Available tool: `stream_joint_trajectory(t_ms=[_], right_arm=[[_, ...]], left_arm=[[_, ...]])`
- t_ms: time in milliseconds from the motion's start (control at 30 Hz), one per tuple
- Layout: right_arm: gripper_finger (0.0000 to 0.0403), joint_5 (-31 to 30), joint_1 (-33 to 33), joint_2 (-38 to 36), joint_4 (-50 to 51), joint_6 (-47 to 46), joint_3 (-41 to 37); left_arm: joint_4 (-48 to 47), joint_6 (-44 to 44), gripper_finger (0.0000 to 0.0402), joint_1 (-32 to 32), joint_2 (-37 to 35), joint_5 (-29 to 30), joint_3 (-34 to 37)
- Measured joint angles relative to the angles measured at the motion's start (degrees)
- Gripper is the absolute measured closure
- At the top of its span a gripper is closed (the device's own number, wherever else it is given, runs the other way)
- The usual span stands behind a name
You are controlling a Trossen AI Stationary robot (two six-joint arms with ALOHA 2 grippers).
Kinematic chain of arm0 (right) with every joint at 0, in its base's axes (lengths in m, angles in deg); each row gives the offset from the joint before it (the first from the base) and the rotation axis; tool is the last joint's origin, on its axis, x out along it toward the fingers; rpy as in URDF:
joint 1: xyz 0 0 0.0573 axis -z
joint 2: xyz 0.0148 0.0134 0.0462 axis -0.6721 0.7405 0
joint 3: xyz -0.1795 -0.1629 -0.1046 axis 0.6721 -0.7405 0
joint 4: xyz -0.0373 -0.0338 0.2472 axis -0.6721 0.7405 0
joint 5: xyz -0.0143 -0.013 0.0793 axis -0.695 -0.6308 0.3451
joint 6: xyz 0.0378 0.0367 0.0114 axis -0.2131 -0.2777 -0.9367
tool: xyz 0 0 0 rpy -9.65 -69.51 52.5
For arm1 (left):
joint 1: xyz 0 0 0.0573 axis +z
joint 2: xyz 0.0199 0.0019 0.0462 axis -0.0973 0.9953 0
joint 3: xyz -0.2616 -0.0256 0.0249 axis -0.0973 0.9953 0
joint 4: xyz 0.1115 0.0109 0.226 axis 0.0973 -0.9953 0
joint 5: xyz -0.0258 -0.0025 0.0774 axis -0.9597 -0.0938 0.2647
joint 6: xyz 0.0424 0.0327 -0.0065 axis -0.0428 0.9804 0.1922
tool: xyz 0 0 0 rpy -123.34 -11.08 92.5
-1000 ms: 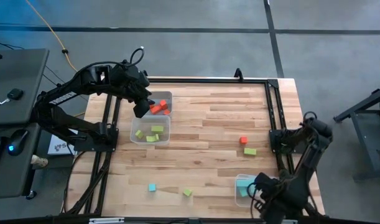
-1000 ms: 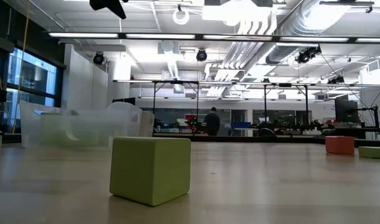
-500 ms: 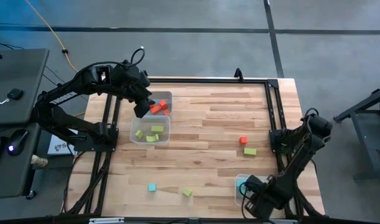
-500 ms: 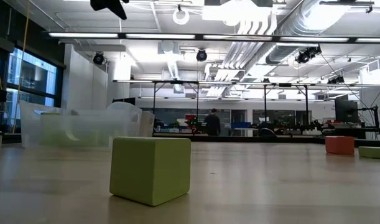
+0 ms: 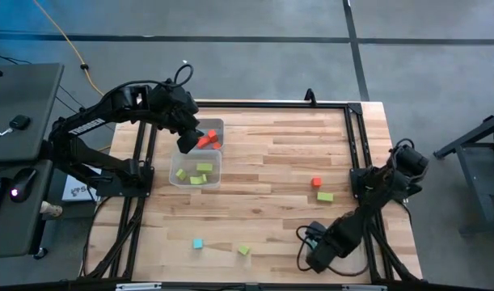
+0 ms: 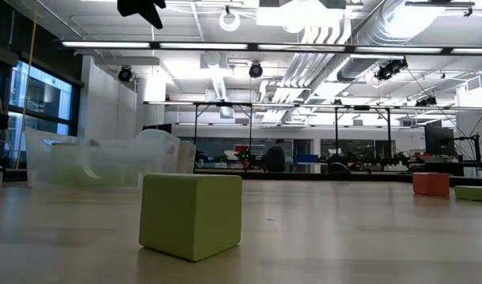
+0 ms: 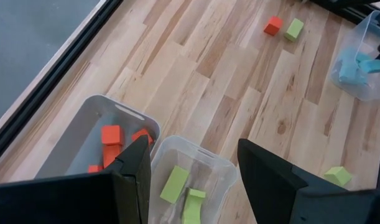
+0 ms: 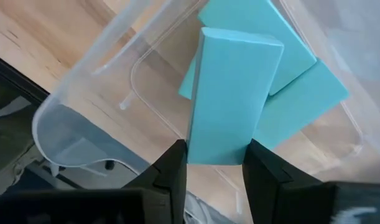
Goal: Sort & place blocks by color
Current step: Put the blue block into the bottom transparent bin, then put the green block into the top transparent bin
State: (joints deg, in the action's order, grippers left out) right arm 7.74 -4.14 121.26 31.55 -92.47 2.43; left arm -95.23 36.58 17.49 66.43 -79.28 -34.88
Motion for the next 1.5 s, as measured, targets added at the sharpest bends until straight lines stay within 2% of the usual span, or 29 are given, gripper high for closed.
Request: stream_joint_trajectory(t_ms=[333, 533, 867, 1133, 1267, 1500], right_arm=[[0.0302, 6.1, 3.5, 0.2, -0.7, 0.0, -2.3], [0.0298, 6.8, 5.1, 0.2, -1.0, 0.0, -2.3], [0.0244, 8.8, 6.6, 0.2, -0.9, 0.4, -2.3], [0.0220, 8.8, 6.6, 0.2, -0.9, -2.1, -2.2], [0.0218, 7.4, 6.6, 0.2, -0.9, -3.1, -0.8], [0.0218, -0.3, 6.6, 0.2, -0.4, -8.0, 3.0]], left_arm=[[0.0, 0.1, 0.0233, 0.0, 0.0, 0.0, 0.0], [0.0, 0.1, 0.0233, 0.0, 0.0, 0.0, 0.0], [0.0, 0.6, 0.0233, 0.0, 0.0, 0.0, 0.0], [-0.6, 1.8, 0.0233, 0.0, 0.0, 0.0, 0.0], [-2.0, 2.5, 0.0233, 0.0, -0.1, 0.0, 0.0], [-4.9, 3.0, 0.0233, 0.7, 0.1, 0.0, 0.0]])
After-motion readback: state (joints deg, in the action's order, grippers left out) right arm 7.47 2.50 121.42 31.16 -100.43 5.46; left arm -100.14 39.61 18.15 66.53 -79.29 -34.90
